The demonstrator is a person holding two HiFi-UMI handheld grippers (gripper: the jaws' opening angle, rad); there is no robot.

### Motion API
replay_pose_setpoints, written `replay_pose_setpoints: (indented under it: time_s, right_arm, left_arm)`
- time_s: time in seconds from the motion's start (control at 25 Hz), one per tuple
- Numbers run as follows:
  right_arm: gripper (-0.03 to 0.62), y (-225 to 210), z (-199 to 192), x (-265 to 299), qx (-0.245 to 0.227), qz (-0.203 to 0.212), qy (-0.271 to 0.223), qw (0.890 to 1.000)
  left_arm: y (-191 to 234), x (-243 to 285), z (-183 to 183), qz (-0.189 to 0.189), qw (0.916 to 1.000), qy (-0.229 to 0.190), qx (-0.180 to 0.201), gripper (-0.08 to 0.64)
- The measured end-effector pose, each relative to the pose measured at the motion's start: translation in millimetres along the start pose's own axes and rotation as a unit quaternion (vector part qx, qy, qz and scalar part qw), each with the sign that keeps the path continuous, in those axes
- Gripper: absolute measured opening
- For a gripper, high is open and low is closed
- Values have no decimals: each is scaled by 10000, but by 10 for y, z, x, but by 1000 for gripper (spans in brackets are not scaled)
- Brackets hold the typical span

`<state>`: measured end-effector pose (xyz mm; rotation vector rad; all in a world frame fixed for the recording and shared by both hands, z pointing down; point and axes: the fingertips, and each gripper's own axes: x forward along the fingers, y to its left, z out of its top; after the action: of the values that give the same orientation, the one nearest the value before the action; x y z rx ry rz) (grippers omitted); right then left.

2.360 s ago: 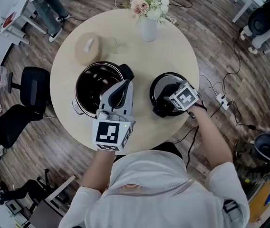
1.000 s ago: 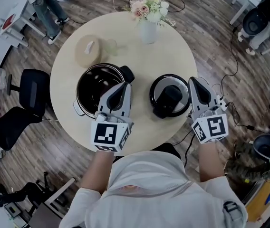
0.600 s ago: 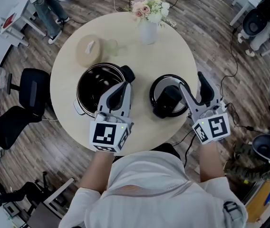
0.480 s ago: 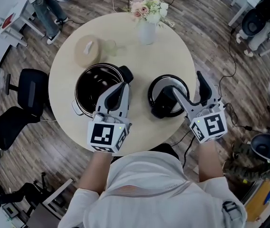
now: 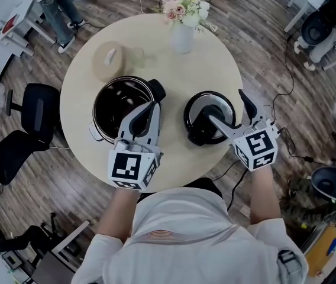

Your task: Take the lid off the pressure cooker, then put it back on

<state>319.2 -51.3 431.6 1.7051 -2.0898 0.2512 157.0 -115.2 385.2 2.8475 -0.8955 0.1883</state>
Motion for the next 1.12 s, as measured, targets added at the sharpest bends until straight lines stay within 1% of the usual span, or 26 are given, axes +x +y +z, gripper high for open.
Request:
replay_pose_setpoints:
  time_s: [0.08,0.2,0.36,0.56,0.68,0.8,0.92,1.12]
  right_arm:
    - [459,18,-159,95,-112,137,321,9993]
    - [458,16,-403,266,-88,301,676,9972]
    - [457,24,-868,498,-16,576,1340,9893]
    - [457,109,-1423,758,110,1052,2151,9708]
    - [457,137,-1784,905,32,1280,2686,9547]
    - [457,121,-2072,1004,-11,1404,3127,9394]
    - [457,116,-2228,1049,-65,1509,3377,9290]
    - [456,179,-2308,1069,-10,1636,3508,9220]
  left_arm:
    - [-2,-4,-18,17,10000,10,-10,5]
    - [13,-13,-47,50,10000,29,-30,5]
    - [25,-44,-98,99,9999,68,-61,5]
    - [32,-37,-153,117,9998,109,-92,5]
    - [18,-27,-182,109,9998,131,-93,5]
    - [25,-29,-203,123,9997,167,-112,5]
    - [46,-31,-227,160,9996,192,-126,5]
    - [69,-33,-242,180,9996,197,-133,5]
